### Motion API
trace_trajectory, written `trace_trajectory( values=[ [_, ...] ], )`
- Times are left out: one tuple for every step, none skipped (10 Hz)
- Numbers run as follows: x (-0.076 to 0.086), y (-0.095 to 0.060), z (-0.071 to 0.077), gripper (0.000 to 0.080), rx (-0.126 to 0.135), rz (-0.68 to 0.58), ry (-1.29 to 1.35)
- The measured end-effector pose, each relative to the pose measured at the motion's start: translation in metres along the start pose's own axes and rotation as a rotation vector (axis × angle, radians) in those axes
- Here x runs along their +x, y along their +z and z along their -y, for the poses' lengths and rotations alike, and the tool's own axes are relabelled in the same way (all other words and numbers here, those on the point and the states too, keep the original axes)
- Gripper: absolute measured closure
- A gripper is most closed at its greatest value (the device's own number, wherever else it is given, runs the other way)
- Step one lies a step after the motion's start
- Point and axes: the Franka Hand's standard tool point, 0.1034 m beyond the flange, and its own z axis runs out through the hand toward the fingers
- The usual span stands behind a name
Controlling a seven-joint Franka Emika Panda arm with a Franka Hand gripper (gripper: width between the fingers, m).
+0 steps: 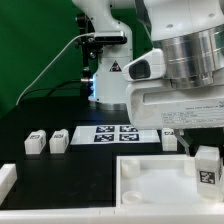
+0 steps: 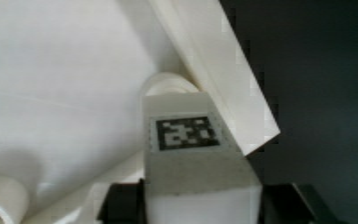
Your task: Assemble one leg
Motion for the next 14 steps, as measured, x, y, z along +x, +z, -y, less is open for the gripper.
trace_trajectory(
  values=[
    [0.001,-0.001,-0.001,0.0504,0.005,-0.001,0.043],
    [0.000,0.000,0.000,0.0504,0.005,0.000,0.226],
    [-0.002,-0.001,-0.001,0.0502,0.015,-0.023,0.409],
    [-0.006,0.000,-0.001,0.0502,0.042,-0.060,0.565],
    [-0.010,0.000,0.000,0.0502,0.063,-0.072,0.737],
    [-0.011,0.000,0.002,0.0502,0.094,-0.073,0.896],
    [-0.012,0.000,0.003,0.0502,0.118,-0.069,1.006],
    [-0.013,0.001,0.005,0.0502,0.125,-0.062,1.068],
    [-0.014,0.001,0.005,0.0502,0.120,-0.062,1.024],
    [-0.014,0.001,0.005,0.0502,0.117,-0.062,0.987],
    [-0.014,0.002,0.004,0.0502,0.116,-0.061,0.982],
    [-0.015,0.005,0.004,0.0318,0.081,-0.044,0.782],
    [-0.015,0.007,0.008,0.0202,0.051,-0.025,0.570],
    [-0.014,0.006,0.009,0.0202,0.038,-0.023,0.419]
  ],
)
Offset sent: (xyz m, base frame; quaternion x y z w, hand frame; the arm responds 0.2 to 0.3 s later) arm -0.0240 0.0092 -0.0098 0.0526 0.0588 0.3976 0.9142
